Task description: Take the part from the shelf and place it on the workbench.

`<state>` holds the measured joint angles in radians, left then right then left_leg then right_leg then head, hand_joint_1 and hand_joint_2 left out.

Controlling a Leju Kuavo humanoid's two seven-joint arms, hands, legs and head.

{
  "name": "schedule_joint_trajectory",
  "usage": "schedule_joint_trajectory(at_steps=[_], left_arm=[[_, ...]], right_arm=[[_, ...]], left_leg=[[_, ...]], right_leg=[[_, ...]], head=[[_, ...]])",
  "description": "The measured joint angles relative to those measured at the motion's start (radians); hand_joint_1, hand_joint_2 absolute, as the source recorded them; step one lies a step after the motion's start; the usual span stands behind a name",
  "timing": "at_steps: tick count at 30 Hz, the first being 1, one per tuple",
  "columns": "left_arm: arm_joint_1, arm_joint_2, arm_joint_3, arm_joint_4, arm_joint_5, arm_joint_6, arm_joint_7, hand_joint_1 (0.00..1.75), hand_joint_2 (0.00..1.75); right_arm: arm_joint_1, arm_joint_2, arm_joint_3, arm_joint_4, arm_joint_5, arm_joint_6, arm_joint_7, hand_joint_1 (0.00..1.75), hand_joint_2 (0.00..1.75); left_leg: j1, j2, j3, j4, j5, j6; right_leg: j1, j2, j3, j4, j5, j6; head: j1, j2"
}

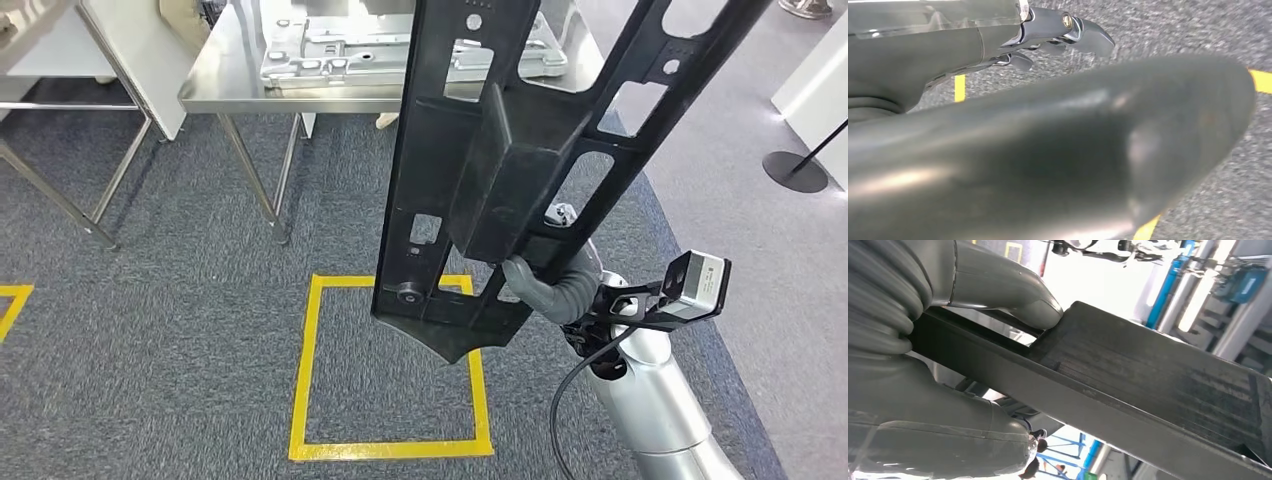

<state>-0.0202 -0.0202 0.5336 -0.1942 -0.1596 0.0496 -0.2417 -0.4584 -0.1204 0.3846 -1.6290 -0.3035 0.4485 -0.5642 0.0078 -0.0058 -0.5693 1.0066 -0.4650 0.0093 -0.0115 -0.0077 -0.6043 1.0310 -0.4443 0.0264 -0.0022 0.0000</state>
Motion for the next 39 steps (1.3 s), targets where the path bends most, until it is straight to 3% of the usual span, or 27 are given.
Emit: schedule_joint_trajectory(at_steps=[3, 5, 6, 8, 9, 10, 11, 13, 15, 20, 22, 24, 25, 26, 27, 29, 30, 32, 34, 36, 37, 39], left_arm=[[-0.002, 0.000, 0.006, 0.000, -0.002, 0.000, -0.002, 0.00, 0.00], [-0.001, 0.000, 0.011, 0.000, -0.002, 0.000, -0.002, 0.00, 0.00], [-0.001, -0.001, 0.012, 0.000, -0.002, 0.000, -0.002, 0.00, 0.00], [-0.001, -0.002, 0.014, 0.000, -0.003, 0.000, -0.002, 0.00, 0.00], [0.000, -0.002, 0.014, 0.000, -0.003, 0.000, -0.002, 0.00, 0.00], [0.001, -0.002, 0.015, 0.000, -0.003, 0.000, -0.002, 0.00, 0.00], [0.001, -0.002, 0.015, 0.000, -0.003, 0.000, -0.002, 0.00, 0.00], [0.002, -0.001, 0.015, 0.000, -0.003, 0.000, -0.002, 0.00, 0.00], [0.001, -0.001, 0.015, 0.000, -0.003, 0.000, -0.002, 0.00, 0.00], [0.002, -0.001, 0.015, 0.000, -0.003, 0.000, -0.003, 0.00, 0.00], [0.001, -0.001, 0.016, 0.000, -0.004, 0.000, -0.005, 0.00, 0.00], [0.000, -0.001, 0.016, 0.000, -0.005, 0.000, -0.006, 0.00, 0.00], [0.000, -0.001, 0.016, 0.000, -0.005, 0.000, -0.007, 0.00, 0.00], [0.001, -0.001, 0.016, 0.000, -0.006, 0.000, -0.007, 0.00, 0.00], [0.002, -0.001, 0.016, 0.000, -0.006, 0.000, -0.007, 0.00, 0.00], [0.003, -0.001, 0.016, 0.000, -0.007, 0.000, -0.007, 0.00, 0.00], [0.002, -0.001, 0.016, 0.000, -0.007, 0.001, -0.007, 0.00, 0.00], [0.000, -0.001, 0.016, 0.000, -0.008, 0.001, -0.008, 0.00, 0.00], [-0.001, -0.001, 0.016, 0.000, -0.008, 0.001, -0.008, 0.00, 0.00], [-0.003, -0.001, 0.016, 0.000, -0.009, -0.002, -0.008, 0.00, 0.00], [-0.003, 0.000, 0.016, 0.000, -0.010, -0.003, -0.008, 0.00, 0.00], [-0.001, 0.000, 0.016, 0.000, -0.013, -0.005, -0.008, 0.00, 0.00]], right_arm=[[0.001, 0.000, -0.001, -0.001, -0.004, 0.002, 0.000, 1.75, 1.75], [0.000, 0.000, -0.002, -0.001, -0.006, 0.002, 0.000, 1.75, 1.75], [0.000, 0.000, -0.003, -0.001, -0.006, 0.002, -0.001, 1.75, 1.75], [0.000, 0.001, -0.003, 0.000, -0.007, 0.002, -0.001, 1.75, 1.75], [0.002, 0.001, -0.002, 0.000, -0.007, 0.002, -0.001, 1.75, 1.75], [0.003, 0.001, -0.002, 0.000, -0.007, 0.002, -0.001, 1.75, 1.75], [0.004, 0.001, -0.002, 0.000, -0.007, 0.002, 0.000, 1.75, 1.75], [0.005, 0.001, -0.002, 0.000, -0.007, 0.003, 0.000, 1.75, 1.75], [0.004, 0.001, -0.002, 0.000, -0.007, 0.003, -0.001, 1.75, 1.75], [0.002, 0.001, -0.002, 0.000, -0.007, 0.003, -0.001, 1.75, 1.75], [0.000, 0.001, -0.003, 0.000, -0.007, 0.003, -0.004, 1.75, 1.75], [0.000, 0.001, -0.003, 0.002, -0.008, 0.003, -0.007, 1.75, 1.75], [0.001, 0.001, -0.003, 0.003, -0.008, 0.003, -0.008, 1.75, 1.75], [0.002, 0.001, -0.003, 0.004, -0.008, 0.003, -0.009, 1.75, 1.75], [0.001, 0.001, -0.003, 0.005, -0.008, 0.003, -0.010, 1.75, 1.75], [-0.001, 0.001, -0.003, 0.005, -0.008, 0.003, -0.011, 1.75, 1.75], [-0.002, 0.001, -0.003, 0.005, -0.008, 0.003, -0.011, 1.75, 1.75], [-0.004, 0.003, -0.002, 0.005, -0.008, 0.003, -0.012, 1.75, 1.75], [-0.004, 0.004, -0.002, 0.005, -0.009, 0.003, -0.012, 1.75, 1.75], [-0.007, 0.006, -0.002, 0.004, -0.009, 0.003, -0.013, 1.75, 1.75], [-0.008, 0.008, -0.002, 0.004, -0.009, 0.003, -0.014, 1.75, 1.75], [-0.010, 0.011, -0.001, 0.004, -0.009, 0.003, -0.015, 1.75, 1.75]], left_leg=[[-0.002, 0.000, 0.001, -0.003, -0.006, -0.018], [0.000, 0.001, -0.007, 0.028, -0.029, -0.027], [0.001, 0.001, -0.026, 0.072, -0.054, -0.031], [0.003, 0.002, -0.093, 0.211, -0.114, -0.035], [0.004, 0.002, -0.127, 0.269, -0.131, -0.036], [0.004, 0.002, -0.146, 0.297, -0.129, -0.036], [0.003, 0.002, -0.146, 0.283, -0.106, -0.034], [0.003, 0.002, -0.092, 0.150, -0.025, -0.025], [-0.001, 0.002, -0.040, 0.033, 0.020, -0.015], [0.001, 0.000, -0.023, -0.002, 0.018, 0.006], [0.003, 0.001, -0.017, -0.007, 0.016, 0.014], [0.003, 0.001, -0.015, -0.007, 0.011, 0.018], [0.003, 0.000, -0.012, -0.007, 0.009, 0.018], [0.003, 0.000, -0.008, -0.007, 0.005, 0.017], [0.004, -0.001, -0.001, -0.006, 0.001, 0.015], [0.003, -0.003, 0.014, -0.005, -0.011, 0.008], [0.002, -0.004, 0.019, -0.004, -0.016, 0.002], [0.000, -0.004, 0.023, -0.004, -0.024, -0.010], [0.002, -0.003, 0.028, -0.007, -0.031, -0.023], [0.004, -0.001, 0.018, 0.027, -0.049, -0.034], [0.005, 0.000, -0.005, 0.076, -0.069, -0.038], [0.005, 0.000, -0.086, 0.219, -0.118, -0.042]], right_leg=[[0.004, 0.003, 0.008, -0.024, -0.004, -0.018], [0.000, 0.003, 0.018, -0.033, -0.004, -0.032], [-0.001, 0.002, 0.023, -0.037, -0.004, -0.038], [0.002, 0.002, 0.029, -0.038, -0.008, -0.045], [0.004, 0.002, 0.030, -0.037, -0.010, -0.047], [0.006, 0.003, 0.033, -0.037, -0.013, -0.048], [0.007, 0.004, 0.036, -0.036, -0.015, -0.048], [0.010, 0.006, 0.048, -0.035, -0.024, -0.045], [0.014, 0.007, 0.053, -0.033, -0.032, -0.039], [0.014, 0.008, 0.044, -0.012, -0.051, -0.013], [0.009, 0.008, -0.005, 0.085, -0.099, -0.001], [0.003, 0.008, -0.087, 0.230, -0.152, 0.007], [0.001, 0.008, -0.116, 0.274, -0.157, 0.010], [-0.002, 0.007, -0.129, 0.285, -0.143, 0.013], [-0.005, 0.007, -0.118, 0.248, -0.107, 0.014], [-0.009, 0.007, -0.056, 0.104, -0.024, 0.011], [-0.008, 0.007, -0.027, 0.038, 0.001, 0.006], [-0.002, 0.008, -0.003, -0.015, 0.003, -0.005], [-0.001, 0.010, 0.001, -0.021, -0.003, -0.018], [-0.003, 0.011, 0.016, -0.029, -0.010, -0.033], [-0.004, 0.010, 0.025, -0.033, -0.014, -0.039], [0.001, 0.009, 0.040, -0.034, -0.027, -0.048]], head=[[-0.002, 0.000], [-0.004, 0.000], [-0.005, 0.000], [-0.007, 0.000], [-0.007, 0.000], [-0.007, 0.000], [-0.007, 0.000], [-0.007, 0.000], [-0.006, 0.000], [-0.005, 0.000], [-0.003, 0.000], [-0.003, 0.000], [-0.003, 0.000], [-0.003, 0.000], [-0.002, 0.000], [-0.002, 0.000], [-0.002, 0.000], [-0.003, 0.000], [-0.004, 0.000], [-0.006, 0.000], [-0.007, 0.000], [-0.008, 0.000]])
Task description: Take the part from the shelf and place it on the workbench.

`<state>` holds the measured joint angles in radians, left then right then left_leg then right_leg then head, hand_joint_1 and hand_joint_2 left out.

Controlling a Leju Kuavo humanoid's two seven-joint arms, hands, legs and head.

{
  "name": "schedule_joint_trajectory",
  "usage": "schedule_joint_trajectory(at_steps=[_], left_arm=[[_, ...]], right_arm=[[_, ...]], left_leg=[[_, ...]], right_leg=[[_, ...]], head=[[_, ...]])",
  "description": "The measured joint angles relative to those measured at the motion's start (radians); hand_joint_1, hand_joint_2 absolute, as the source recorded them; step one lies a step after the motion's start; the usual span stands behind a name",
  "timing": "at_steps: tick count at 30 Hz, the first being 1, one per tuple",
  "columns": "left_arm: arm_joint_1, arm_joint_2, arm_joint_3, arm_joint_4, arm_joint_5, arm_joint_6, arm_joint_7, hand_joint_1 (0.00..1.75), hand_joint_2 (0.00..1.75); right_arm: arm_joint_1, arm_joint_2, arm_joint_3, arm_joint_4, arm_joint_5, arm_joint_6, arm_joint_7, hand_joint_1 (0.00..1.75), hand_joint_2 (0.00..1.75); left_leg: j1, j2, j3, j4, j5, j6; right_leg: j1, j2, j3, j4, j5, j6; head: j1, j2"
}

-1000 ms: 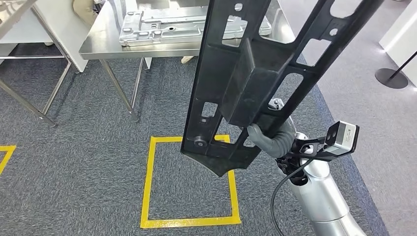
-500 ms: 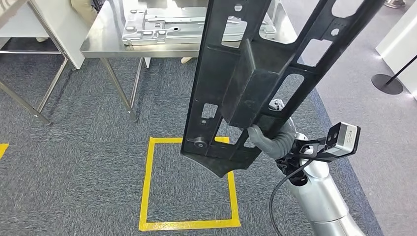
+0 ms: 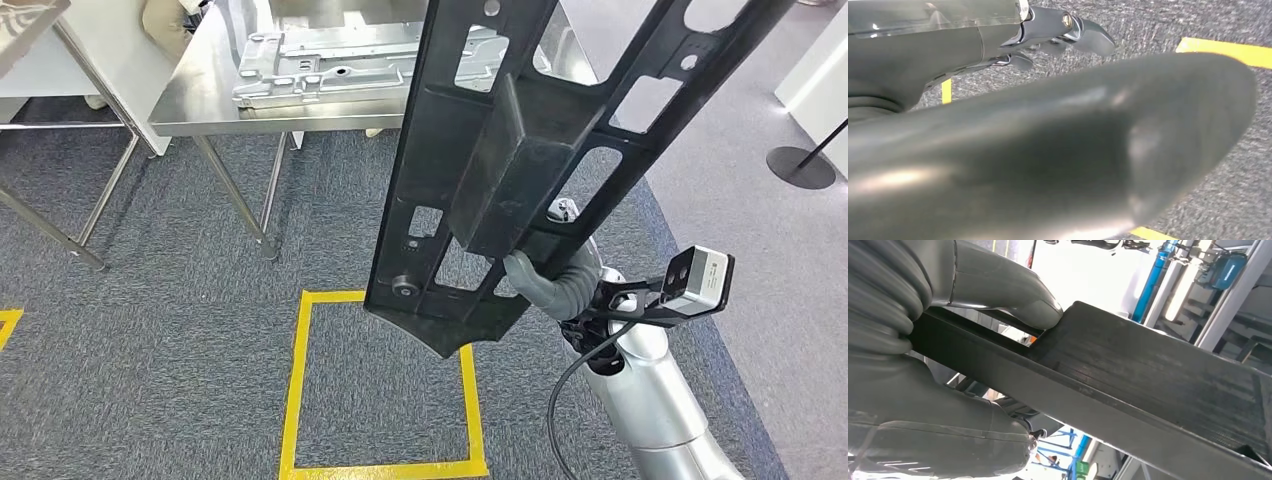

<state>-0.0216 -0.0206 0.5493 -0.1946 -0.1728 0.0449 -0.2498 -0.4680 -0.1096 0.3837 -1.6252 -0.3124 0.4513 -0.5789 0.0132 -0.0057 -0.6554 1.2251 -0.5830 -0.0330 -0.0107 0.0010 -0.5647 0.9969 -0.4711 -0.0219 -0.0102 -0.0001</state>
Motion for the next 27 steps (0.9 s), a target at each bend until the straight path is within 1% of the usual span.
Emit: schedule_joint_trajectory(at_steps=[1, 2, 3, 4, 5, 6, 7, 8, 9, 10, 11, 12, 13, 14, 15, 16, 17, 18, 19, 20, 21, 22, 23, 25, 26, 27], left_arm=[[0.002, 0.000, 0.000, 0.000, -0.002, 0.000, 0.000, 0.00, 0.00], [0.003, 0.000, 0.000, 0.000, -0.003, 0.000, 0.000, 0.00, 0.00], [0.005, 0.000, 0.000, 0.000, -0.005, 0.000, 0.000, 0.00, 0.00], [0.005, 0.000, 0.000, 0.000, -0.006, 0.000, 0.000, 0.00, 0.00], [0.006, 0.001, 0.000, 0.000, -0.008, 0.000, 0.000, 0.00, 0.00], [0.006, 0.001, 0.000, 0.000, -0.010, 0.001, 0.000, 0.00, 0.00], [0.005, 0.002, 0.000, 0.000, -0.011, 0.001, 0.000, 0.00, 0.00], [0.004, 0.002, 0.000, 0.000, -0.012, 0.001, 0.000, 0.00, 0.00], [0.003, 0.003, 0.000, 0.000, -0.013, 0.002, 0.000, 0.00, 0.00], [0.003, 0.004, 0.001, 0.000, -0.013, 0.002, 0.000, 0.00, 0.00], [0.004, 0.004, 0.001, 0.000, -0.013, 0.002, 0.000, 0.00, 0.00], [0.004, 0.004, 0.001, 0.000, -0.014, 0.002, 0.000, 0.00, 0.00], [0.004, 0.004, 0.001, 0.000, -0.015, 0.002, 0.000, 0.00, 0.00], [0.004, 0.004, 0.001, 0.000, -0.015, 0.001, 0.001, 0.00, 0.00], [0.004, 0.004, 0.001, 0.000, -0.015, 0.001, 0.001, 0.00, 0.00], [0.004, 0.004, 0.001, 0.000, -0.015, 0.000, 0.001, 0.00, 0.00], [0.005, 0.004, 0.001, 0.000, -0.015, 0.000, 0.001, 0.00, 0.00], [0.006, 0.004, 0.001, 0.000, -0.015, 0.000, 0.001, 0.00, 0.00], [0.007, 0.004, 0.001, 0.000, -0.016, -0.001, 0.001, 0.00, 0.00], [0.007, 0.003, 0.001, 0.000, -0.016, -0.001, 0.001, 0.00, 0.00], [0.006, 0.003, 0.002, 0.000, -0.016, -0.001, 0.001, 0.00, 0.00], [0.005, 0.003, 0.002, 0.000, -0.016, -0.001, 0.001, 0.00, 0.00], [0.003, 0.003, 0.003, 0.000, -0.017, 0.000, 0.001, 0.00, 0.00], [0.000, 0.003, 0.004, 0.000, -0.018, 0.000, 0.002, 0.00, 0.00], [0.000, 0.003, 0.005, 0.000, -0.019, 0.000, 0.002, 0.00, 0.00], [-0.001, 0.002, 0.006, 0.000, -0.019, 0.000, 0.001, 0.00, 0.00]], right_arm=[[0.001, 0.001, 0.001, 0.000, 0.000, 0.000, 0.000, 1.75, 1.75], [0.001, 0.001, 0.001, 0.001, 0.000, -0.001, 0.000, 1.75, 1.75], [0.001, 0.001, 0.002, 0.001, 0.000, -0.001, 0.000, 1.75, 1.75], [0.001, 0.002, 0.002, 0.001, 0.000, -0.002, 0.000, 1.75, 1.75], [0.001, 0.002, 0.002, 0.001, 0.000, -0.002, 0.000, 1.75, 1.75], [0.000, 0.003, 0.003, 0.001, 0.000, -0.002, -0.001, 1.75, 1.75], [-0.001, 0.004, 0.003, 0.001, 0.000, -0.002, -0.001, 1.75, 1.75], [-0.002, 0.004, 0.004, 0.001, -0.001, -0.003, -0.001, 1.75, 1.75], [-0.003, 0.004, 0.005, 0.001, -0.001, -0.004, -0.002, 1.75, 1.75], [-0.003, 0.005, 0.006, 0.000, -0.001, -0.005, -0.001, 1.75, 1.75], [-0.004, 0.005, 0.006, -0.001, -0.001, -0.005, -0.001, 1.75, 1.75], [-0.005, 0.005, 0.006, -0.001, -0.001, -0.006, -0.001, 1.75, 1.75], [-0.007, 0.005, 0.006, -0.002, -0.001, -0.006, -0.001, 1.75, 1.75], [-0.008, 0.005, 0.006, -0.002, -0.001, -0.006, -0.001, 1.75, 1.75], [-0.009, 0.005, 0.006, -0.002, -0.002, -0.006, -0.001, 1.75, 1.75], [-0.008, 0.005, 0.006, -0.002, -0.002, -0.006, 0.000, 1.75, 1.75], [-0.008, 0.005, 0.006, -0.002, -0.002, -0.007, 0.001, 1.75, 1.75], [-0.008, 0.004, 0.006, -0.002, -0.002, -0.007, 0.001, 1.75, 1.75], [-0.008, 0.004, 0.006, -0.002, -0.002, -0.007, 0.002, 1.75, 1.75], [-0.009, 0.004, 0.006, -0.002, -0.002, -0.007, 0.002, 1.75, 1.75], [-0.010, 0.003, 0.006, -0.001, -0.002, -0.007, 0.003, 1.75, 1.75], [-0.011, 0.003, 0.006, 0.000, -0.002, -0.008, 0.004, 1.75, 1.75], [-0.012, 0.002, 0.006, 0.001, -0.002, -0.008, 0.004, 1.75, 1.75], [-0.014, 0.001, 0.007, 0.003, -0.003, -0.010, 0.006, 1.75, 1.75], [-0.015, 0.001, 0.007, 0.003, -0.003, -0.011, 0.006, 1.75, 1.75], [-0.018, 0.001, 0.007, 0.003, -0.004, -0.012, 0.006, 1.75, 1.75]], left_leg=[[0.000, 0.000, -0.039, 0.058, -0.011, -0.001], [0.000, 0.000, -0.064, 0.082, -0.002, 0.000], [0.000, 0.000, -0.068, 0.064, 0.030, 0.002], [-0.001, 0.000, -0.052, 0.008, 0.077, 0.007], [-0.003, 0.000, -0.026, -0.062, 0.122, 0.014], [-0.006, 0.000, 0.001, -0.124, 0.152, 0.022], [-0.010, 0.001, 0.021, -0.168, 0.163, 0.030], [-0.013, 0.001, 0.033, -0.190, 0.159, 0.037], [-0.015, 0.001, 0.039, -0.201, 0.150, 0.042], [-0.013, 0.001, 0.046, -0.210, 0.145, 0.047], [-0.010, 0.000, 0.055, -0.218, 0.143, 0.052], [-0.008, 0.000, 0.066, -0.225, 0.140, 0.057], [-0.005, 0.000, 0.076, -0.231, 0.137, 0.061], [-0.005, 0.000, 0.084, -0.233, 0.131, 0.064], [-0.005, -0.001, 0.092, -0.234, 0.124, 0.065], [-0.005, -0.001, 0.101, -0.234, 0.116, 0.065], [-0.004, -0.002, 0.112, -0.234, 0.106, 0.064], [-0.003, -0.003, 0.125, -0.234, 0.097, 0.061], [-0.002, -0.004, 0.139, -0.234, 0.087, 0.058], [-0.002, -0.004, 0.154, -0.234, 0.075, 0.054], [-0.002, -0.004, 0.168, -0.233, 0.064, 0.049], [-0.002, -0.003, 0.177, -0.233, 0.053, 0.043], [-0.003, -0.003, 0.184, -0.233, 0.045, 0.036], [-0.004, -0.002, 0.193, -0.230, 0.042, 0.022], [-0.003, -0.001, 0.195, -0.219, 0.042, 0.018], [-0.002, -0.001, 0.188, -0.195, 0.037, 0.015]], right_leg=[[0.003, 0.000, 0.008, 0.000, -0.007, -0.002], [0.005, 0.001, 0.018, 0.000, -0.015, -0.003], [0.007, 0.001, 0.030, 0.000, -0.024, -0.003], [0.008, 0.002, 0.044, 0.000, -0.033, -0.002], [0.009, 0.002, 0.058, -0.001, -0.044, -0.001], [0.011, 0.003, 0.069, -0.002, -0.053, 0.003], [0.012, 0.003, 0.076, -0.003, -0.060, 0.008], [0.012, 0.003, 0.081, -0.004, -0.064, 0.013], [0.014, 0.003, 0.083, -0.002, -0.062, 0.019], [0.014, 0.003, 0.084, 0.001, -0.060, 0.024], [0.014, 0.002, 0.079, 0.015, -0.057, 0.029], [0.013, 0.002, 0.064, 0.045, -0.058, 0.033], [0.011, 0.002, 0.037, 0.092, -0.068, 0.037], [0.007, 0.002, -0.004, 0.156, -0.086, 0.042], [0.004, 0.002, -0.050, 0.221, -0.112, 0.047], [0.001, 0.002, -0.093, 0.271, -0.134, 0.052], [-0.002, 0.002, -0.124, 0.294, -0.141, 0.055], [-0.005, 0.002, -0.136, 0.280, -0.128, 0.057], [-0.006, 0.001, -0.131, 0.234, -0.092, 0.058], [-0.007, 0.000, -0.115, 0.163, -0.037, 0.057], [-0.005, -0.002, -0.099, 0.100, 0.009, 0.055], [-0.003, -0.003, -0.087, 0.054, 0.039, 0.050], [0.000, -0.004, -0.080, 0.028, 0.057, 0.043], [0.003, -0.003, -0.072, 0.022, 0.051, 0.026], [0.002, -0.002, -0.064, 0.019, 0.051, 0.018], [0.001, -0.001, -0.054, 0.016, 0.047, 0.010]], head=[[0.000, 0.000], [0.000, 0.000], [0.000, 0.000], [0.000, 0.000], [0.000, 0.000], [0.001, 0.000], [0.001, 0.000], [0.002, 0.000], [0.003, 0.000], [0.003, 0.000], [0.003, 0.000], [0.004, 0.000], [0.005, 0.000], [0.006, 0.000], [0.007, 0.000], [0.007, 0.000], [0.007, 0.000], [0.007, 0.000], [0.007, 0.000], [0.007, 0.000], [0.008, 0.000], [0.008, 0.000], [0.008, 0.000], [0.008, 0.000], [0.008, 0.000], [0.007, 0.000]])
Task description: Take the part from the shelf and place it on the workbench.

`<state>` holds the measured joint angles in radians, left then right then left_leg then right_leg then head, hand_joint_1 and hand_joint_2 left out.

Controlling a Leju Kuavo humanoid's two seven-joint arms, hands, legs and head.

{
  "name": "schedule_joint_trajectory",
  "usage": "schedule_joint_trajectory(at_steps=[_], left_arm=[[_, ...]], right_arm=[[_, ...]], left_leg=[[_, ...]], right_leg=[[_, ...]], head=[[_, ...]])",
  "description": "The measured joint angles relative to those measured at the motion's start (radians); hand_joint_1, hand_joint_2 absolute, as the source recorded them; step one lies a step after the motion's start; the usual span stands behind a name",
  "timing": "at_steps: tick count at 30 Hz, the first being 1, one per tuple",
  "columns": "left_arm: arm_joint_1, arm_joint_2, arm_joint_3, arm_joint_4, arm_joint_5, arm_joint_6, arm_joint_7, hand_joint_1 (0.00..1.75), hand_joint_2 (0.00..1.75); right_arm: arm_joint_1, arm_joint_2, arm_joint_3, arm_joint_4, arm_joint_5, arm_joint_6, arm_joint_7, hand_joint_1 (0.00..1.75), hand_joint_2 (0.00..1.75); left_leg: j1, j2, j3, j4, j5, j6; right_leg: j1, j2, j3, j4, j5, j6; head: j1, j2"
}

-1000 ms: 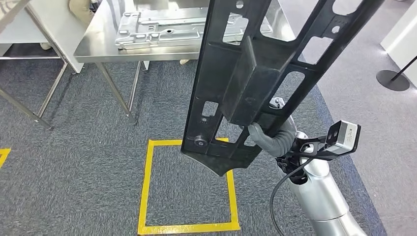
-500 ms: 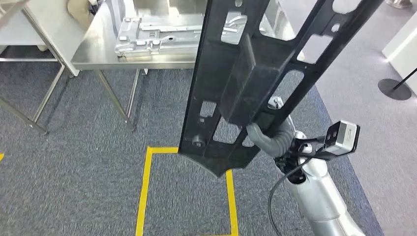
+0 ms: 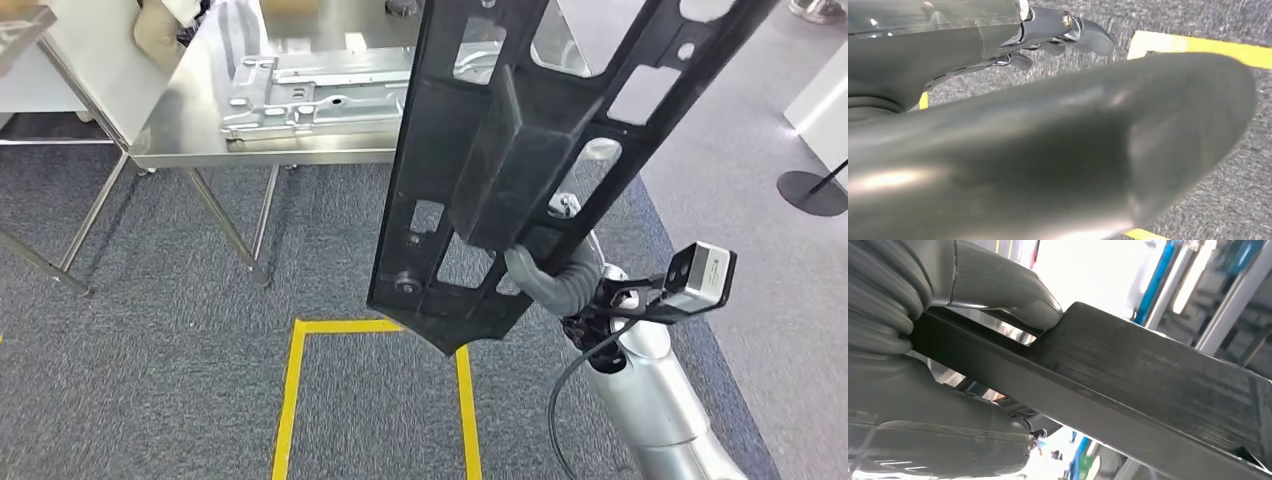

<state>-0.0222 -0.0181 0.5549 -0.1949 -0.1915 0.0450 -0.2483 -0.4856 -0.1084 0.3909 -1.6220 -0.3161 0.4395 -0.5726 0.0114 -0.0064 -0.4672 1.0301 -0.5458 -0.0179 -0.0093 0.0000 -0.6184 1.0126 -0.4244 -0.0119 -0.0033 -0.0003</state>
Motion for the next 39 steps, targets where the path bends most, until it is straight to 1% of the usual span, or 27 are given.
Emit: schedule_joint_trajectory(at_steps=[1, 2, 4, 5, 6, 7, 9, 10, 11, 13, 14, 16, 17, 19, 20, 21, 22, 24, 26, 29, 30, 31, 33, 35, 36, 37, 39], left_arm=[[-0.001, -0.001, 0.000, 0.000, -0.001, 0.000, 0.000, 0.00, 0.00], [-0.001, -0.001, 0.001, 0.000, -0.001, 0.000, 0.000, 0.00, 0.00], [-0.001, -0.002, 0.001, 0.000, -0.002, 0.000, 0.000, 0.00, 0.00], [0.000, -0.002, 0.002, 0.000, -0.002, 0.000, 0.000, 0.00, 0.00], [0.002, -0.002, 0.002, 0.000, -0.001, 0.000, 0.000, 0.00, 0.00], [0.003, -0.002, 0.002, 0.000, -0.001, 0.000, 0.000, 0.00, 0.00], [0.004, -0.001, 0.003, 0.000, -0.001, 0.001, 0.000, 0.00, 0.00], [0.004, -0.001, 0.003, 0.000, -0.001, 0.001, 0.000, 0.00, 0.00], [0.004, -0.001, 0.004, 0.000, -0.001, 0.002, 0.000, 0.00, 0.00], [0.005, -0.001, 0.007, 0.000, -0.001, 0.003, 0.000, 0.00, 0.00], [0.006, -0.001, 0.009, 0.000, -0.001, 0.003, 0.000, 0.00, 0.00], [0.006, -0.001, 0.012, 0.000, -0.001, 0.003, 0.000, 0.00, 0.00], [0.004, -0.001, 0.013, 0.000, -0.001, 0.002, -0.001, 0.00, 0.00], [0.002, -0.001, 0.015, 0.000, -0.001, 0.002, -0.001, 0.00, 0.00], [0.002, -0.001, 0.016, 0.000, -0.001, 0.002, -0.001, 0.00, 0.00], [0.003, -0.001, 0.017, 0.000, -0.001, 0.002, -0.001, 0.00, 0.00], [0.004, -0.002, 0.017, 0.000, -0.001, 0.002, -0.001, 0.00, 0.00], [0.006, -0.003, 0.017, 0.000, -0.001, 0.002, -0.001, 0.00, 0.00], [0.005, -0.004, 0.018, 0.000, -0.003, 0.002, -0.002, 0.00, 0.00], [0.002, -0.004, 0.019, 0.000, -0.007, 0.001, -0.004, 0.00, 0.00], [0.002, -0.004, 0.019, 0.000, -0.007, 0.001, -0.005, 0.00, 0.00], [0.002, -0.005, 0.019, 0.000, -0.009, 0.001, -0.006, 0.00, 0.00], [0.001, -0.007, 0.019, 0.000, -0.013, 0.000, -0.008, 0.00, 0.00], [0.002, -0.007, 0.019, 0.000, -0.015, 0.000, -0.008, 0.00, 0.00], [0.004, -0.007, 0.019, 0.000, -0.016, 0.000, -0.009, 0.00, 0.00], [0.005, -0.008, 0.019, 0.000, -0.017, 0.000, -0.009, 0.00, 0.00], [0.007, -0.008, 0.019, 0.000, -0.021, -0.001, -0.009, 0.00, 0.00]], right_arm=[[-0.002, 0.000, 0.000, 0.000, 0.000, 0.000, 0.000, 1.75, 1.75], [-0.004, 0.001, 0.001, 0.000, -0.001, 0.000, 0.000, 1.75, 1.75], [-0.005, 0.001, 0.002, 0.000, -0.001, -0.001, 0.000, 1.75, 1.75], [-0.004, 0.001, 0.003, 0.001, -0.001, -0.001, 0.000, 1.75, 1.75], [-0.003, 0.001, 0.004, 0.001, -0.001, -0.002, 0.001, 1.75, 1.75], [-0.002, 0.002, 0.005, 0.001, -0.001, -0.003, 0.001, 1.75, 1.75], [-0.002, 0.003, 0.005, 0.002, -0.001, -0.004, 0.001, 1.75, 1.75], [-0.003, 0.004, 0.006, 0.002, -0.001, -0.005, 0.001, 1.75, 1.75], [-0.003, 0.004, 0.006, 0.002, -0.001, -0.005, 0.001, 1.75, 1.75], [-0.003, 0.005, 0.007, 0.003, -0.001, -0.005, 0.001, 1.75, 1.75], [-0.003, 0.006, 0.007, 0.003, -0.001, -0.006, 0.001, 1.75, 1.75], [-0.006, 0.006, 0.007, 0.002, -0.001, -0.007, 0.001, 1.75, 1.75], [-0.007, 0.006, 0.007, 0.002, -0.001, -0.007, 0.001, 1.75, 1.75], [-0.007, 0.006, 0.007, 0.002, -0.001, -0.007, 0.001, 1.75, 1.75], [-0.005, 0.006, 0.007, 0.003, -0.001, -0.007, 0.001, 1.75, 1.75], [-0.003, 0.006, 0.007, 0.003, -0.001, -0.007, 0.001, 1.75, 1.75], [-0.002, 0.006, 0.007, 0.003, -0.001, -0.007, 0.001, 1.75, 1.75], [-0.001, 0.006, 0.007, 0.003, 0.000, -0.008, 0.002, 1.75, 1.75], [0.001, 0.006, 0.007, 0.004, 0.010, -0.016, 0.007, 1.75, 1.75], [0.006, 0.008, 0.007, 0.003, 0.036, -0.038, 0.021, 1.75, 1.75], [0.006, 0.008, 0.007, 0.003, 0.044, -0.045, 0.026, 1.75, 1.75], [0.006, 0.008, 0.007, 0.003, 0.052, -0.053, 0.031, 1.75, 1.75], [0.007, 0.008, 0.007, 0.003, 0.066, -0.065, 0.038, 1.75, 1.75], [0.012, 0.008, 0.007, 0.003, 0.074, -0.073, 0.040, 1.75, 1.75], [0.015, 0.008, 0.006, 0.002, 0.075, -0.075, 0.040, 1.75, 1.75], [0.018, 0.008, 0.006, 0.000, 0.076, -0.076, 0.039, 1.75, 1.75], [0.022, 0.008, 0.006, -0.013, 0.074, -0.076, 0.039, 1.75, 1.75]], left_leg=[[0.001, 0.000, -0.021, 0.041, -0.015, -0.002], [0.002, 0.001, -0.055, 0.099, -0.037, -0.005], [0.002, 0.001, -0.142, 0.223, -0.089, -0.010], [0.002, 0.001, -0.176, 0.257, -0.100, -0.010], [0.002, 0.001, -0.194, 0.258, -0.090, -0.009], [0.002, 0.001, -0.195, 0.221, -0.057, -0.005], [-0.002, 0.001, -0.163, 0.090, 0.043, 0.007], [-0.006, 0.001, -0.149, 0.039, 0.068, 0.012], [-0.009, 0.001, -0.140, 0.009, 0.080, 0.018], [-0.012, -0.001, -0.132, -0.009, 0.076, 0.031], [-0.010, -0.001, -0.122, -0.017, 0.085, 0.038], [-0.006, -0.001, -0.101, -0.029, 0.091, 0.048], [-0.004, -0.001, -0.092, -0.032, 0.089, 0.050], [-0.004, -0.001, -0.085, -0.032, 0.081, 0.052], [-0.004, -0.002, -0.080, -0.032, 0.075, 0.052], [-0.004, -0.002, -0.074, -0.032, 0.068, 0.050], [-0.003, -0.003, -0.064, -0.032, 0.060, 0.048], [-0.003, -0.004, -0.039, -0.032, 0.041, 0.040], [-0.003, -0.004, -0.026, -0.032, 0.025, 0.029], [-0.004, -0.004, -0.022, -0.023, 0.018, 0.011], [-0.003, -0.003, -0.027, -0.005, 0.018, 0.007], [-0.002, -0.002, -0.045, 0.028, 0.013, 0.004], [0.000, -0.001, -0.116, 0.145, -0.025, -0.005], [0.001, 0.000, -0.198, 0.256, -0.066, -0.012], [0.002, 0.000, -0.222, 0.273, -0.063, -0.012], [0.002, 0.000, -0.227, 0.253, -0.036, -0.011], [0.001, 0.002, -0.197, 0.126, 0.064, -0.001]], right_leg=[[0.000, 0.001, 0.011, -0.002, -0.005, -0.007], [0.000, 0.000, 0.019, -0.004, -0.011, -0.012], [0.003, 0.001, 0.032, -0.004, -0.024, -0.017], [0.005, 0.002, 0.040, -0.004, -0.031, -0.017], [0.007, 0.003, 0.049, -0.004, -0.039, -0.017], [0.008, 0.004, 0.061, -0.004, -0.047, -0.017], [0.012, 0.004, 0.086, -0.004, -0.065, -0.014], [0.013, 0.004, 0.095, -0.005, -0.072, -0.011], [0.014, 0.005, 0.101, -0.008, -0.078, -0.005], [0.015, 0.006, 0.107, 0.000, -0.079, 0.008], [0.014, 0.006, 0.109, 0.007, -0.080, 0.014], [0.013, 0.005, 0.097, 0.049, -0.099, 0.025], [0.010, 0.005, 0.072, 0.093, -0.123, 0.031], [0.005, 0.004, -0.008, 0.212, -0.173, 0.042], [0.002, 0.004, -0.045, 0.255, -0.185, 0.047], [-0.001, 0.004, -0.068, 0.265, -0.177, 0.050], [-0.003, 0.004, -0.071, 0.238, -0.147, 0.051], [-0.005, 0.003, -0.041, 0.112, -0.048, 0.046], [0.000, 0.000, -0.018, 0.021, 0.000, 0.033], [0.004, -0.003, -0.008, 0.004, 0.002, 0.011], [0.003, -0.004, -0.001, 0.000, -0.001, 0.005], [0.002, -0.005, 0.007, -0.004, -0.005, -0.002], [0.001, -0.008, 0.022, -0.009, -0.015, -0.010], [0.003, -0.010, 0.034, -0.009, -0.028, -0.013], [0.004, -0.010, 0.042, -0.009, -0.035, -0.013], [0.004, -0.009, 0.053, -0.009, -0.042, -0.013], [0.004, -0.009, 0.077, -0.009, -0.060, -0.009]], head=[[-0.001, 0.000], [-0.003, 0.000], [-0.005, 0.000], [-0.006, 0.000], [-0.007, 0.000], [-0.007, 0.000], [-0.007, 0.000], [-0.007, 0.000], [-0.006, 0.000], [-0.006, 0.000], [-0.006, 0.000], [-0.003, 0.000], [-0.001, 0.000], [0.002, 0.000], [0.002, 0.000], [0.002, 0.000], [0.002, 0.000], [0.002, 0.000], [0.001, 0.000], [0.000, 0.000], [-0.001, 0.000], [-0.002, 0.000], [-0.005, 0.000], [-0.006, 0.000], [-0.006, 0.000], [-0.006, 0.000], [-0.006, 0.000]])
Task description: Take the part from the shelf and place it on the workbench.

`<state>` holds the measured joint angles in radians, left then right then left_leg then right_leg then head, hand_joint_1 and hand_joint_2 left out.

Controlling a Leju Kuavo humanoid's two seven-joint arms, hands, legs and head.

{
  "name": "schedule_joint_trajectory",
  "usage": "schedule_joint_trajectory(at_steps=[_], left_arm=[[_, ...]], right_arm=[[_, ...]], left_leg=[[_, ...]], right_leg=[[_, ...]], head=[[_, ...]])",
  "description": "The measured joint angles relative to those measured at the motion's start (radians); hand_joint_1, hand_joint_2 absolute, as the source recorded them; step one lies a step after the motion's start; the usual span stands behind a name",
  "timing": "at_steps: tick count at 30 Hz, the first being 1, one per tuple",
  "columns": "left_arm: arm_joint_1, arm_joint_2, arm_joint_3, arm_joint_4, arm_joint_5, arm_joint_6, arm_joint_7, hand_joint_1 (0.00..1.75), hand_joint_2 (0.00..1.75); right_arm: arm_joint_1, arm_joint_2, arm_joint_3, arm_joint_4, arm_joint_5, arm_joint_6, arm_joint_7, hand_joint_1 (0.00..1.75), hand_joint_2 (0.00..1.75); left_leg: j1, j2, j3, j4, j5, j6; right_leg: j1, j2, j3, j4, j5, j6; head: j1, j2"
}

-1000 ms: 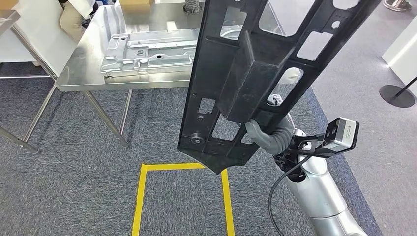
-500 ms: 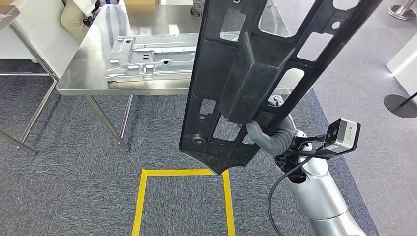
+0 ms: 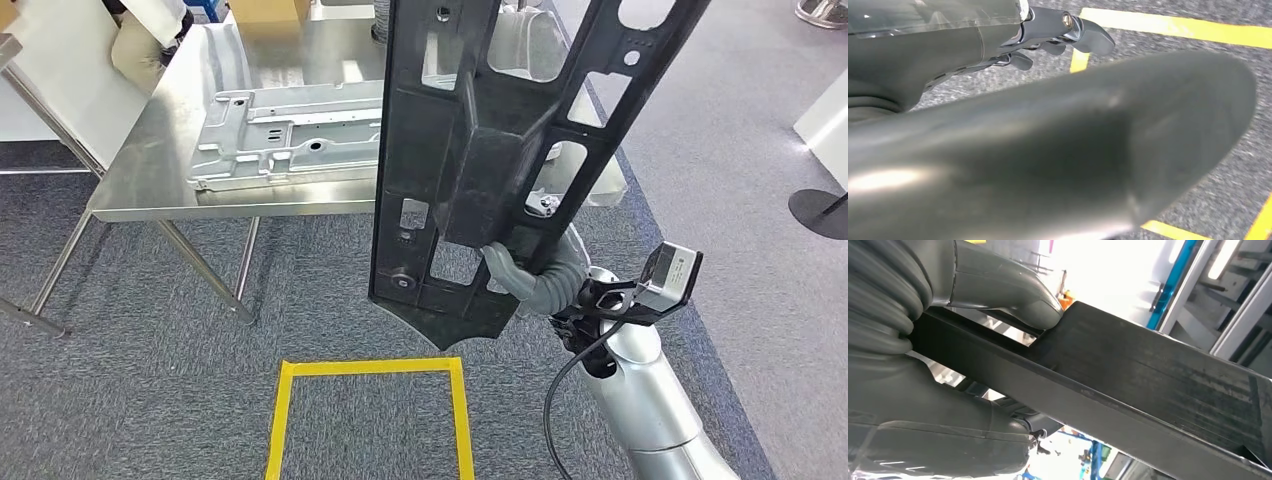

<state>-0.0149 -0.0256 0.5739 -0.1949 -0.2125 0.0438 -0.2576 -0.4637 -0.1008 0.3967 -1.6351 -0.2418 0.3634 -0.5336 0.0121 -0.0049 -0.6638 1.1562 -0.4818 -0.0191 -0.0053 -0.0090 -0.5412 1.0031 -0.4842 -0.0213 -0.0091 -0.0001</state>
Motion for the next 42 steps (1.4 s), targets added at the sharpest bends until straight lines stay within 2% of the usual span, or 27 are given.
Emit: schedule_joint_trajectory(at_steps=[2, 4, 7, 8, 10, 11, 12, 13, 14, 16, 17, 18, 21, 23, 26, 27, 28, 29, 30, 32, 33, 35, 37, 38, 39, 41, 42], left_arm=[[0.000, 0.000, 0.001, 0.000, -0.004, 0.000, 0.000, 0.00, 0.00], [0.001, 0.000, 0.003, 0.000, -0.006, 0.001, 0.000, 0.00, 0.00], [0.002, -0.001, 0.006, 0.000, -0.006, 0.003, 0.001, 0.00, 0.00], [0.002, -0.002, 0.007, 0.000, -0.006, 0.003, 0.002, 0.00, 0.00], [-0.001, -0.002, 0.011, 0.000, -0.006, 0.004, 0.004, 0.00, 0.00], [-0.001, -0.003, 0.013, 0.000, -0.006, 0.005, 0.004, 0.00, 0.00], [-0.002, -0.003, 0.015, 0.000, -0.006, 0.004, 0.005, 0.00, 0.00], [-0.002, -0.003, 0.017, 0.000, -0.006, 0.004, 0.005, 0.00, 0.00], [-0.002, -0.004, 0.019, 0.000, -0.007, 0.003, 0.006, 0.00, 0.00], [-0.002, -0.006, 0.022, 0.000, -0.009, 0.002, 0.006, 0.00, 0.00], [-0.003, -0.006, 0.023, 0.000, -0.009, 0.002, 0.006, 0.00, 0.00], [-0.006, -0.007, 0.024, 0.000, -0.009, 0.002, 0.006, 0.00, 0.00], [-0.011, -0.006, 0.025, 0.000, -0.009, 0.002, 0.008, 0.00, 0.00], [-0.012, -0.007, 0.025, -0.001, -0.009, 0.003, 0.009, 0.00, 0.00], [-0.011, -0.009, 0.027, -0.001, -0.006, 0.005, 0.011, 0.00, 0.00], [-0.009, -0.009, 0.028, -0.001, -0.006, 0.006, 0.011, 0.00, 0.00], [-0.008, -0.009, 0.029, -0.001, -0.006, 0.007, 0.012, 0.00, 0.00], [-0.006, -0.009, 0.030, -0.001, -0.005, 0.008, 0.012, 0.00, 0.00], [-0.006, -0.009, 0.031, -0.001, -0.005, 0.008, 0.012, 0.00, 0.00], [-0.006, -0.009, 0.033, -0.001, -0.006, 0.010, 0.011, 0.00, 0.00], [-0.006, -0.009, 0.033, -0.001, -0.006, 0.011, 0.011, 0.00, 0.00], [-0.006, -0.010, 0.037, -0.001, -0.006, 0.012, 0.009, 0.00, 0.00], [-0.005, -0.010, 0.040, -0.001, -0.007, 0.012, 0.009, 0.00, 0.00], [-0.005, -0.011, 0.042, -0.001, -0.008, 0.011, 0.009, 0.00, 0.00], [-0.006, -0.011, 0.043, -0.001, -0.008, 0.010, 0.008, 0.00, 0.00], [-0.007, -0.012, 0.046, -0.001, -0.009, 0.007, 0.007, 0.00, 0.00], [-0.008, -0.012, 0.048, -0.001, -0.009, 0.006, 0.007, 0.00, 0.00]], right_arm=[[0.005, -0.001, -0.002, -0.022, -0.001, 0.002, -0.004, 1.75, 1.75], [0.016, -0.001, -0.003, -0.053, 0.005, 0.003, -0.011, 1.75, 1.75], [0.030, -0.002, -0.004, -0.108, 0.019, 0.000, -0.016, 1.75, 1.75], [0.032, -0.002, -0.004, -0.124, 0.023, -0.001, -0.017, 1.75, 1.75], [0.036, -0.003, -0.004, -0.148, 0.028, -0.001, -0.016, 1.75, 1.75], [0.039, -0.003, -0.004, -0.156, 0.030, -0.001, -0.013, 1.75, 1.75], [0.041, -0.004, -0.004, -0.161, 0.031, -0.002, -0.009, 1.75, 1.75], [0.042, -0.005, -0.005, -0.166, 0.031, -0.002, -0.005, 1.75, 1.75], [0.043, -0.006, -0.005, -0.169, 0.031, -0.002, -0.002, 1.75, 1.75], [0.041, -0.010, -0.007, -0.176, 0.031, -0.001, 0.002, 1.75, 1.75], [0.040, -0.012, -0.007, -0.179, 0.030, -0.001, 0.004, 1.75, 1.75], [0.039, -0.013, -0.008, -0.183, 0.028, -0.001, 0.006, 1.75, 1.75], [0.038, -0.015, -0.008, -0.189, 0.023, -0.001, 0.010, 1.75, 1.75], [0.037, -0.015, -0.007, -0.193, 0.021, 0.000, 0.012, 1.75, 1.75], [0.038, -0.014, -0.006, -0.194, 0.019, 0.001, 0.011, 1.75, 1.75], [0.040, -0.013, -0.005, -0.194, 0.019, 0.002, 0.012, 1.75, 1.75], [0.041, -0.013, -0.004, -0.194, 0.019, 0.003, 0.012, 1.75, 1.75], [0.041, -0.013, -0.003, -0.194, 0.019, 0.005, 0.012, 1.75, 1.75], [0.041, -0.012, -0.003, -0.194, 0.019, 0.008, 0.013, 1.75, 1.75], [0.041, -0.010, -0.003, -0.193, 0.019, 0.010, 0.013, 1.75, 1.75], [0.041, -0.009, -0.002, -0.193, 0.019, 0.009, 0.014, 1.75, 1.75], [0.041, -0.008, -0.002, -0.194, 0.020, 0.004, 0.015, 1.75, 1.75], [0.041, -0.007, -0.002, -0.198, 0.024, -0.001, 0.016, 1.75, 1.75], [0.040, -0.007, -0.002, -0.201, 0.028, -0.003, 0.017, 1.75, 1.75], [0.040, -0.007, -0.002, -0.203, 0.034, -0.006, 0.020, 1.75, 1.75], [0.041, -0.007, -0.001, -0.203, 0.048, -0.008, 0.028, 1.75, 1.75], [0.044, -0.007, 0.000, -0.202, 0.052, -0.008, 0.032, 1.75, 1.75]], left_leg=[[-0.006, 0.003, 0.032, -0.107, 0.055, 0.010], [-0.013, 0.003, 0.040, -0.131, 0.052, 0.020], [-0.006, 0.000, 0.060, -0.149, 0.052, 0.035], [-0.002, 0.000, 0.069, -0.156, 0.050, 0.040], [-0.001, -0.001, 0.081, -0.159, 0.041, 0.047], [-0.002, -0.002, 0.086, -0.159, 0.035, 0.048], [-0.002, -0.004, 0.094, -0.159, 0.028, 0.048], [-0.002, -0.005, 0.104, -0.159, 0.020, 0.047], [-0.002, -0.007, 0.116, -0.158, 0.011, 0.045], [-0.003, -0.010, 0.138, -0.157, -0.007, 0.037], [-0.005, -0.012, 0.144, -0.156, -0.015, 0.031], [-0.006, -0.013, 0.147, -0.156, -0.022, 0.025], [-0.005, -0.012, 0.153, -0.158, -0.035, 0.008], [-0.003, -0.008, 0.137, -0.111, -0.062, -0.003], [0.001, -0.003, 0.022, 0.086, -0.130, -0.012], [0.001, -0.003, -0.013, 0.131, -0.131, -0.012], [0.001, -0.003, -0.032, 0.139, -0.112, -0.011], [0.000, -0.003, -0.029, 0.104, -0.071, -0.007], [-0.001, -0.002, -0.010, 0.036, -0.016, -0.001], [-0.009, 0.000, 0.035, -0.090, 0.053, 0.016], [-0.013, 0.000, 0.048, -0.123, 0.062, 0.022], [-0.017, 0.000, 0.054, -0.141, 0.054, 0.030], [-0.011, -0.001, 0.066, -0.156, 0.053, 0.037], [-0.008, -0.001, 0.076, -0.165, 0.052, 0.041], [-0.005, -0.001, 0.085, -0.171, 0.050, 0.045], [-0.005, -0.005, 0.096, -0.173, 0.040, 0.050], [-0.005, -0.009, 0.102, -0.172, 0.034, 0.050]], right_leg=[[0.001, 0.000, 0.015, 0.000, -0.014, 0.008], [0.002, 0.000, 0.019, -0.002, -0.024, 0.020], [0.003, 0.001, 0.020, 0.016, -0.046, 0.038], [0.003, 0.003, 0.002, 0.054, -0.064, 0.043], [-0.001, 0.005, -0.078, 0.188, -0.112, 0.049], [-0.002, 0.005, -0.123, 0.252, -0.126, 0.052], [-0.004, 0.005, -0.156, 0.289, -0.121, 0.054], [-0.005, 0.005, -0.170, 0.287, -0.094, 0.054], [-0.007, 0.005, -0.163, 0.243, -0.048, 0.054], [-0.007, 0.005, -0.118, 0.105, 0.044, 0.047], [-0.005, 0.006, -0.099, 0.053, 0.065, 0.042], [-0.003, 0.007, -0.088, 0.025, 0.069, 0.036], [-0.002, 0.010, -0.076, 0.010, 0.052, 0.018], [-0.006, 0.009, -0.059, 0.001, 0.045, 0.006], [-0.004, 0.007, -0.039, -0.003, 0.030, -0.004], [-0.003, 0.007, -0.032, -0.003, 0.023, -0.005], [-0.001, 0.008, -0.024, -0.003, 0.017, -0.005], [0.001, 0.008, -0.013, -0.002, 0.009, -0.005], [0.002, 0.009, -0.001, -0.003, 0.001, -0.004], [0.005, 0.009, 0.014, -0.003, -0.014, 0.001], [0.006, 0.009, 0.016, -0.004, -0.018, 0.006], [0.005, 0.009, 0.015, -0.007, -0.021, 0.016], [0.004, 0.008, 0.017, -0.001, -0.032, 0.026], [0.004, 0.008, 0.006, 0.026, -0.047, 0.031], [0.003, 0.009, -0.018, 0.076, -0.070, 0.035], [-0.002, 0.010, -0.102, 0.217, -0.117, 0.042], [-0.006, 0.009, -0.139, 0.269, -0.124, 0.046]], head=[[0.000, 0.000], [0.001, 0.000], [0.003, 0.000], [0.006, 0.000], [0.009, 0.000], [0.009, 0.000], [0.009, 0.000], [0.009, 0.000], [0.009, 0.000], [0.009, 0.000], [0.008, 0.000], [0.007, 0.000], [0.004, 0.000], [-0.002, 0.000], [-0.008, 0.000], [-0.008, 0.000], [-0.008, 0.000], [-0.008, 0.000], [-0.008, 0.000], [-0.006, 0.000], [-0.006, 0.000], [-0.006, 0.000], [-0.006, 0.000], [-0.005, 0.000], [-0.004, 0.000], [-0.004, 0.000], [-0.004, 0.000]])
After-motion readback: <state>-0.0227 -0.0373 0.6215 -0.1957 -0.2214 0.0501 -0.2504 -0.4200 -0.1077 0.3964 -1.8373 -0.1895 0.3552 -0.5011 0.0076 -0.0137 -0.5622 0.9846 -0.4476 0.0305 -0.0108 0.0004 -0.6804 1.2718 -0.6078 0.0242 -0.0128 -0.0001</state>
